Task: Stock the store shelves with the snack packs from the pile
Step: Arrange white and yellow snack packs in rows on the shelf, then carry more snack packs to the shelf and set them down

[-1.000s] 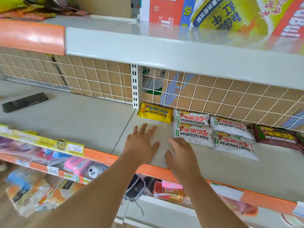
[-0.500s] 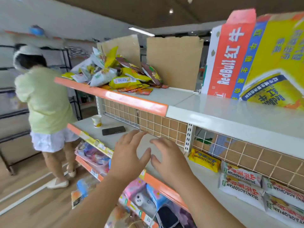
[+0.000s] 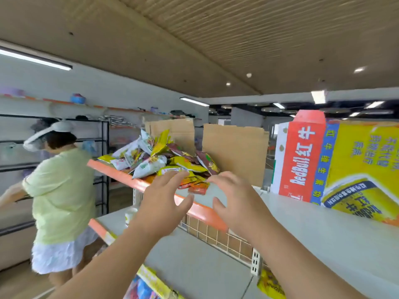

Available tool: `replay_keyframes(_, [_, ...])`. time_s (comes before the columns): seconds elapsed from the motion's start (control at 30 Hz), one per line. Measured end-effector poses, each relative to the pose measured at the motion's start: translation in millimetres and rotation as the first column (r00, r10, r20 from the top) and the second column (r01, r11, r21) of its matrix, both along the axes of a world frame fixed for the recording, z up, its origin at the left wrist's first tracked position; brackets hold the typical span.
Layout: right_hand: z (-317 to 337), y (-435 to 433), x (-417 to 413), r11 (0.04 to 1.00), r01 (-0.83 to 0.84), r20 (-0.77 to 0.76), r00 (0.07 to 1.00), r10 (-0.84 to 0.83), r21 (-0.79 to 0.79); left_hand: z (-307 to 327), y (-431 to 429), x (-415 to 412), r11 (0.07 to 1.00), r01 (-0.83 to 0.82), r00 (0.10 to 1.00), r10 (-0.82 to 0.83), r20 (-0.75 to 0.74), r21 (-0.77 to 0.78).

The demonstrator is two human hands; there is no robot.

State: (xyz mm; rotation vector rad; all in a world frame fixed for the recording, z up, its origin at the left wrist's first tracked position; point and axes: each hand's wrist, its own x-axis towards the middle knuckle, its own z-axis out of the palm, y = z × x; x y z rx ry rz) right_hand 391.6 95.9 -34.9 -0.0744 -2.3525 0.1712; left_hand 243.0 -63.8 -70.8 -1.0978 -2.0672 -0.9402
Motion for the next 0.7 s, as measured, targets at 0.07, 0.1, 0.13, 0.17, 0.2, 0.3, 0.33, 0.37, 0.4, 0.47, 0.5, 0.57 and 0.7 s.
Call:
replay_keyframes(0.07, [1.1, 13.7, -9.2, 0.999, 0.045, 0.039, 0.998, -0.045, -0.011, -5.3, 13.0, -14.9, 1.000, 0.017, 0.999, -0.016, 0.040, -0.014])
replay_keyframes(0.1, [0.8, 20.1, -14.6, 0.998, 0.064, 0.056, 0.996, -0.063, -0.022, -7.9, 21.1, -23.5, 1.000, 0.025, 0.998, -0.024, 0.060, -0.018])
replay_keyframes(0.13, [0.8, 26.0, -20.6, 0.996, 0.081, 0.071, 0.994, -0.079, -0.035, -9.2, 29.6, -32.0, 0.999, 0.032, 0.996, -0.030, 0.079, -0.019])
replay_keyframes(0.17, [0.4, 32.1, -27.9, 0.994, 0.097, 0.086, 0.992, -0.093, -0.044, -9.7, 38.2, -41.0, 0.999, 0.037, 0.995, -0.035, 0.094, -0.020])
replay_keyframes(0.2, [0.1, 37.6, -35.9, 0.993, 0.112, 0.098, 0.989, -0.108, -0.044, -9.9, 46.7, -50.9, 0.999, 0.045, 0.994, -0.043, 0.102, -0.023])
replay_keyframes(0.3, [1.2, 54.2, -66.9, 0.984, 0.175, 0.153, 0.974, -0.167, -0.041, -6.5, 70.9, -86.0, 0.994, 0.104, 0.990, -0.099, 0.104, -0.045])
replay_keyframes(0.33, [3.4, 60.1, -79.0, 0.978, 0.201, 0.176, 0.966, -0.188, -0.058, -3.8, 78.4, -99.3, 0.991, 0.122, 0.989, -0.117, 0.093, -0.055])
replay_keyframes(0.37, [5.8, 65.9, -91.5, 0.971, 0.228, 0.204, 0.956, -0.209, -0.072, -0.1, 85.5, -112.3, 0.989, 0.135, 0.988, -0.129, 0.080, -0.066])
replay_keyframes(0.4, [8.3, 71.9, -104.9, 0.964, 0.255, 0.230, 0.945, -0.232, -0.078, 2.9, 92.9, -126.5, 0.986, 0.145, 0.988, -0.140, 0.060, -0.081])
replay_keyframes(0.47, [15.0, 81.7, -131.4, 0.942, 0.323, 0.261, 0.921, -0.290, -0.090, 10.2, 107.4, -155.2, 0.979, 0.144, 0.989, -0.145, 0.004, -0.144])
replay_keyframes(0.5, [18.4, 86.0, -144.2, 0.929, 0.358, 0.271, 0.908, -0.321, -0.099, 13.4, 114.1, -169.3, 0.975, 0.136, 0.990, -0.141, -0.017, -0.176])
replay_keyframes(0.57, [24.8, 94.7, -170.3, 0.895, 0.431, 0.303, 0.873, -0.382, -0.113, 18.8, 126.7, -198.3, 0.965, 0.127, 0.987, -0.145, -0.064, -0.227])
replay_keyframes(0.7, [38.6, 110.9, -213.9, 0.843, 0.508, 0.401, 0.819, -0.410, -0.176, 28.5, 149.4, -238.6, 0.946, 0.061, 0.970, -0.132, -0.206, -0.319])
